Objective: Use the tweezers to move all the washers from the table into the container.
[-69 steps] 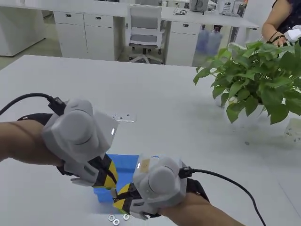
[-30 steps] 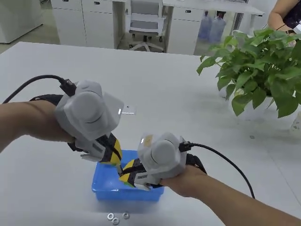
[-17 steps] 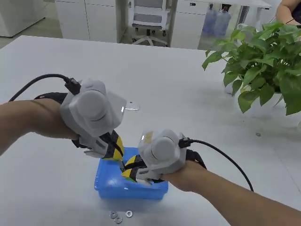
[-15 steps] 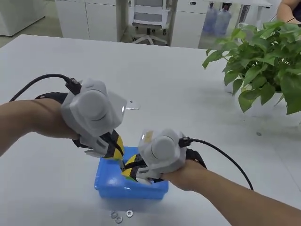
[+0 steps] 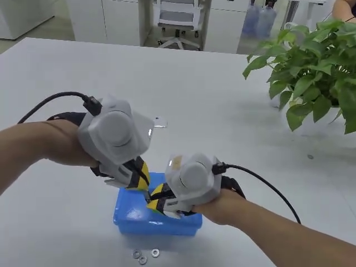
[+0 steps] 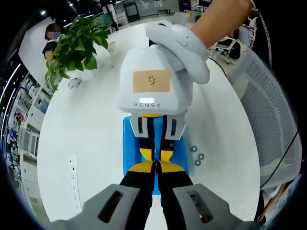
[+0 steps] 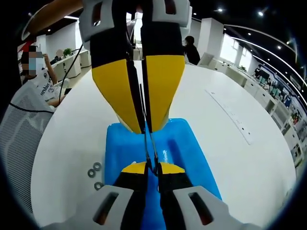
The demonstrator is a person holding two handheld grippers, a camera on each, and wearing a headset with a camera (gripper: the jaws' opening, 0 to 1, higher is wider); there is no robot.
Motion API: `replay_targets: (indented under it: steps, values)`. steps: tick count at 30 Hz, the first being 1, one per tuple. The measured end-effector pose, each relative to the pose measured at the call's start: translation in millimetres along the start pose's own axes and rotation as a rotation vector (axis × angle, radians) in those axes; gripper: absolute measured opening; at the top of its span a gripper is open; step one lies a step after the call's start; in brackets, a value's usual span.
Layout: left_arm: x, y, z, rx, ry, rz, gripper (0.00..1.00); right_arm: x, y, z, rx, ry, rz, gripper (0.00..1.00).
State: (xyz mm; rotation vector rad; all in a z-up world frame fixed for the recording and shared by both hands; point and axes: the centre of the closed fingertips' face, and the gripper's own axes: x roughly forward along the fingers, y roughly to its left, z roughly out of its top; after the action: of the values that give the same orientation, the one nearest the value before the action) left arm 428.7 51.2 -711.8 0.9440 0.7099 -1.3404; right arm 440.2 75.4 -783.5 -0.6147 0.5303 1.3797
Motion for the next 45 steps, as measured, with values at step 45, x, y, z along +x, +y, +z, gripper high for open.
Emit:
replay_targets:
  steps: [45]
  values:
    - [-21.4,-9.5,10.6,0.006,-0.002,0.013,0.06,-17.6,8.8,13.2,-0.037,-0.006,-0.025,0.1]
